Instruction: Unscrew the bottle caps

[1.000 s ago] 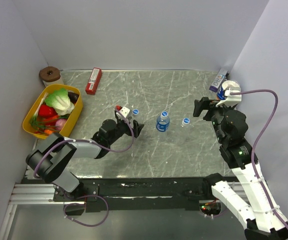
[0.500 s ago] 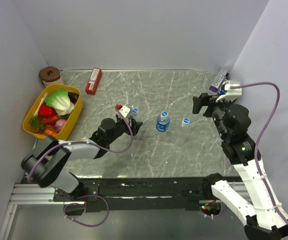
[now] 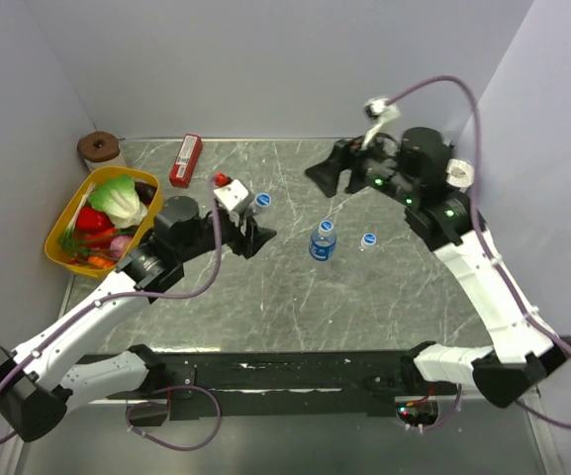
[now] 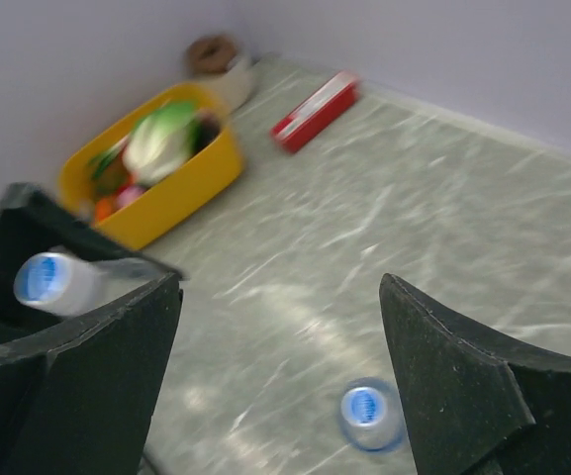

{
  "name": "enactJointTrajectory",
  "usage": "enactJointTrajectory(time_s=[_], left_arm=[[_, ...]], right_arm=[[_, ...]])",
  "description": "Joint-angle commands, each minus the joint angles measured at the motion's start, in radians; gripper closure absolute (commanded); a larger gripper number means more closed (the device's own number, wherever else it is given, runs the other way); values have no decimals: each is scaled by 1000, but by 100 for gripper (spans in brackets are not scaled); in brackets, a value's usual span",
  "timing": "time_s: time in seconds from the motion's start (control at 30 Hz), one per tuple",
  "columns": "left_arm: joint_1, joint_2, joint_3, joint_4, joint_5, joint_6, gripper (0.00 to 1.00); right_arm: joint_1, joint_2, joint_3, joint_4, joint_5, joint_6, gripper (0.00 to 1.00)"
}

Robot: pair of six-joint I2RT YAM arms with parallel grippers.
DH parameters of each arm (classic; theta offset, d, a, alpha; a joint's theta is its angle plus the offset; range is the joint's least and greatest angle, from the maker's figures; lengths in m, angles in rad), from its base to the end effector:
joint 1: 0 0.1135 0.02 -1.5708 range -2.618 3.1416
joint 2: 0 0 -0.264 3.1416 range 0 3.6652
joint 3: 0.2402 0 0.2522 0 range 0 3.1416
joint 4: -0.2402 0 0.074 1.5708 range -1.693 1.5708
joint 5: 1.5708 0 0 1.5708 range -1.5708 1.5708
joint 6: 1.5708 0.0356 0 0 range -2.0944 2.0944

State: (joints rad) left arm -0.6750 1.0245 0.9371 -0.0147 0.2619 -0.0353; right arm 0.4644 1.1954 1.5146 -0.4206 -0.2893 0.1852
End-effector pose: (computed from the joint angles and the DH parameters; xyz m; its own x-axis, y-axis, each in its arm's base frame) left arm 0.1816 -0.1571 0.3664 -0.1079 0.0427 -0.9932 0.8014 0.5950 -0.0615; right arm 0.2141 0.1186 0.4820 -0.2147 0.0898 -0.9725 -0.6547 0.7257 0.2116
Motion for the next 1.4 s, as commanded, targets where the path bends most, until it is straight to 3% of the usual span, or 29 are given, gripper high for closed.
enactJointTrajectory(time_s=[0.0,0.47,0.9,1.37], left_arm=[[25,65,34,-318,135,123,40],[95,32,5,-171,284,43,40],[97,57,23,-174,300,0,41],[97,62,34,-176,293,-15,41]], right_arm=[[86,36,29,29,-172,76,14],[214,105,-82,115,-185,169,35],[260,128,-117,174,-198,198,38],[292,167,-99,140,-188,172,53]])
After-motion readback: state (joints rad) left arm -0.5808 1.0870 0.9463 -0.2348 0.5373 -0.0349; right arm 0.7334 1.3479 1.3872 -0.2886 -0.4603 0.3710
